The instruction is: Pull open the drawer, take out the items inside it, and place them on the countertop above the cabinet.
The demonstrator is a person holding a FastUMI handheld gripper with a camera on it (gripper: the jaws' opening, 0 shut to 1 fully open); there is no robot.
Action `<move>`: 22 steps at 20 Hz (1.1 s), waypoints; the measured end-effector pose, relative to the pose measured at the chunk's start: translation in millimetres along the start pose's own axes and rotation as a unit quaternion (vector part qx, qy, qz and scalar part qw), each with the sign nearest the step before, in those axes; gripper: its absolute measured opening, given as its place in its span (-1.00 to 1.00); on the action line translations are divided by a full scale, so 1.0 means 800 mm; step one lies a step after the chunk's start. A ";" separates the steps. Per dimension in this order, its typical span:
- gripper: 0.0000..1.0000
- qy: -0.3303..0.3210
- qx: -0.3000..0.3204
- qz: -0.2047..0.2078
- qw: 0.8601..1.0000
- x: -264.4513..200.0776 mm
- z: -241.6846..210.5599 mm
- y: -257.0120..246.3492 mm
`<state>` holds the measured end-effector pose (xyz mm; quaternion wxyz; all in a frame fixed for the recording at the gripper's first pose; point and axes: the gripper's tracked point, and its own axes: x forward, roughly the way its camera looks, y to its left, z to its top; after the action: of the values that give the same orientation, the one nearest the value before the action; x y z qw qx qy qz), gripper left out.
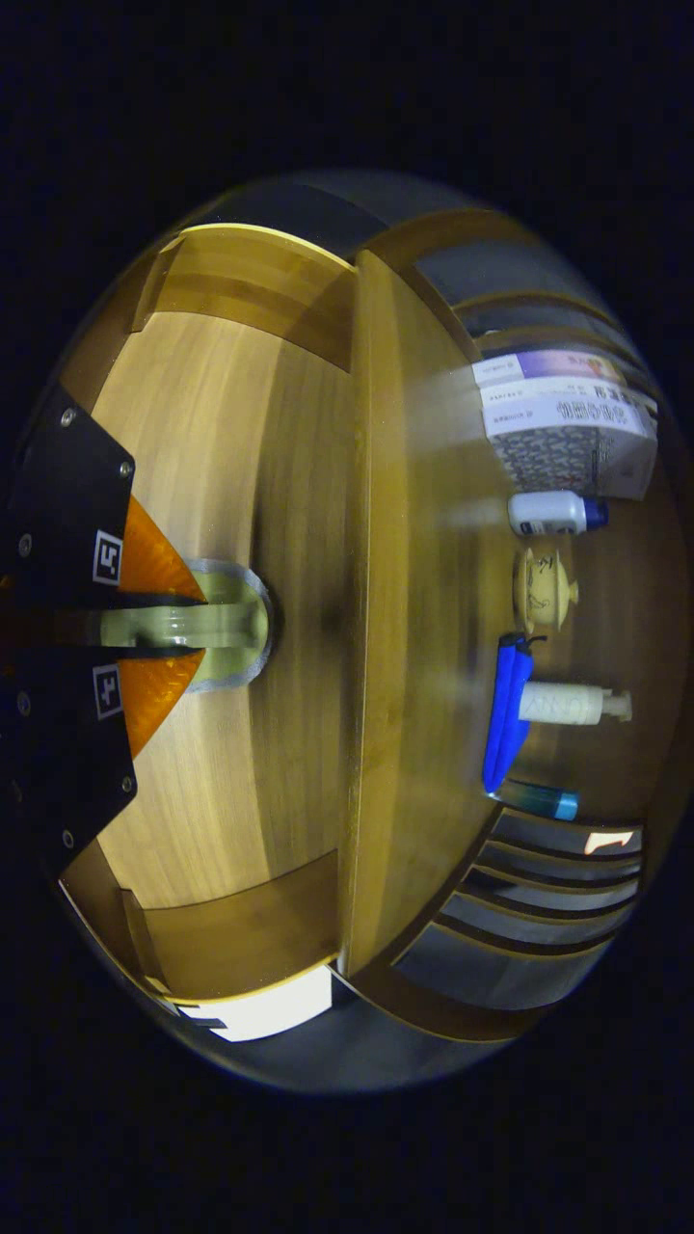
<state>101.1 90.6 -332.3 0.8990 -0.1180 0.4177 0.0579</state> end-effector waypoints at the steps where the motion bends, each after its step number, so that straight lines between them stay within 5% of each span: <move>1: -0.70 -0.010 -0.005 -0.003 1.000 -0.011 0.002 -0.001; 6: -0.70 -0.062 -0.007 -0.020 0.998 -0.070 0.017 -0.018; 13: -0.70 -0.160 0.013 -0.039 0.986 -0.123 0.107 -0.044; 22: -0.70 -0.245 0.033 -0.012 0.969 -0.093 0.210 -0.049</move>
<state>185.3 96.5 -164.4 0.9780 -0.0758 0.1849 0.0601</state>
